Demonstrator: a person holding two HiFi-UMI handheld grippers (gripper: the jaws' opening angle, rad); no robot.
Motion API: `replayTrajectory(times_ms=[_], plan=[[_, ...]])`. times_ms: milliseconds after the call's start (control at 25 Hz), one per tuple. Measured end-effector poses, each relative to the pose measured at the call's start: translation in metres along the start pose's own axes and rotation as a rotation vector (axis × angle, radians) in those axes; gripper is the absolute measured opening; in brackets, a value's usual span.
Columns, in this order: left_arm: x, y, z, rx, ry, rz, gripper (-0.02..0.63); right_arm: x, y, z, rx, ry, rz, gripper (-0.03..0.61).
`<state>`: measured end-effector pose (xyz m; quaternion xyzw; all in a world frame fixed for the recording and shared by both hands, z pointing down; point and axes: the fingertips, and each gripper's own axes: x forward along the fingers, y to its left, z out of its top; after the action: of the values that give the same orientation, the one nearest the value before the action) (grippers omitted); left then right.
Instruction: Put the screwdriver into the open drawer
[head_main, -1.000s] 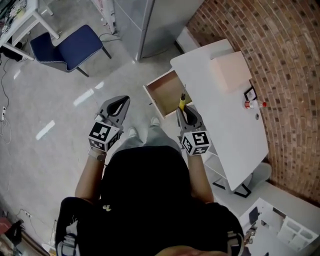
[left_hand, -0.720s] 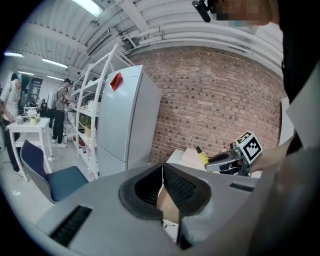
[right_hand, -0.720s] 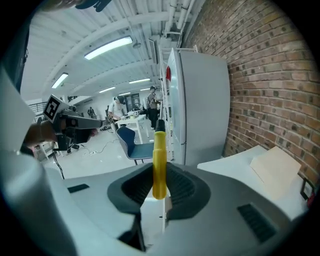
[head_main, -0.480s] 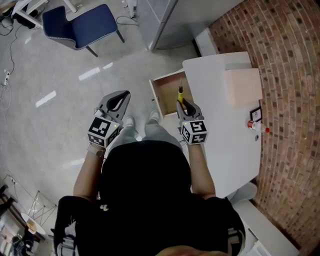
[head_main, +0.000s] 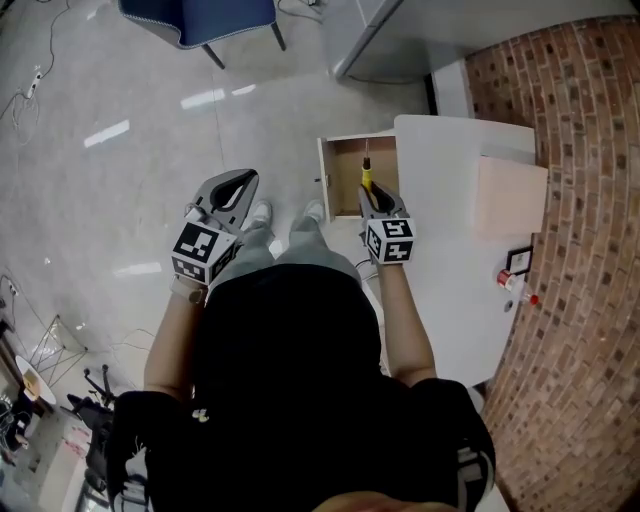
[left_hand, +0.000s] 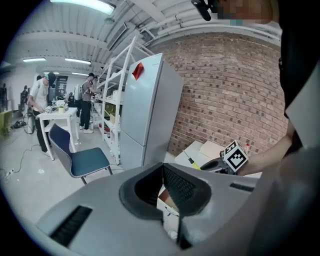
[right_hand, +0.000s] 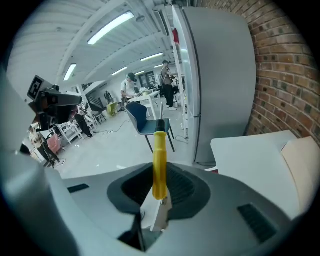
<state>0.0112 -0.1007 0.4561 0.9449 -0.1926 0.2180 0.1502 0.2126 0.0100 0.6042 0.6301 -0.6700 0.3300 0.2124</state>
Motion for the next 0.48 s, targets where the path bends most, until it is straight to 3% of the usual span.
replayTrajectory(times_ms=[480], plan=[[-0.003,-0.002,-0.048,-0.052,0.101,0.087,0.005,0.083,-0.021,-0.075,0.025,0.185,0.056,0.086]])
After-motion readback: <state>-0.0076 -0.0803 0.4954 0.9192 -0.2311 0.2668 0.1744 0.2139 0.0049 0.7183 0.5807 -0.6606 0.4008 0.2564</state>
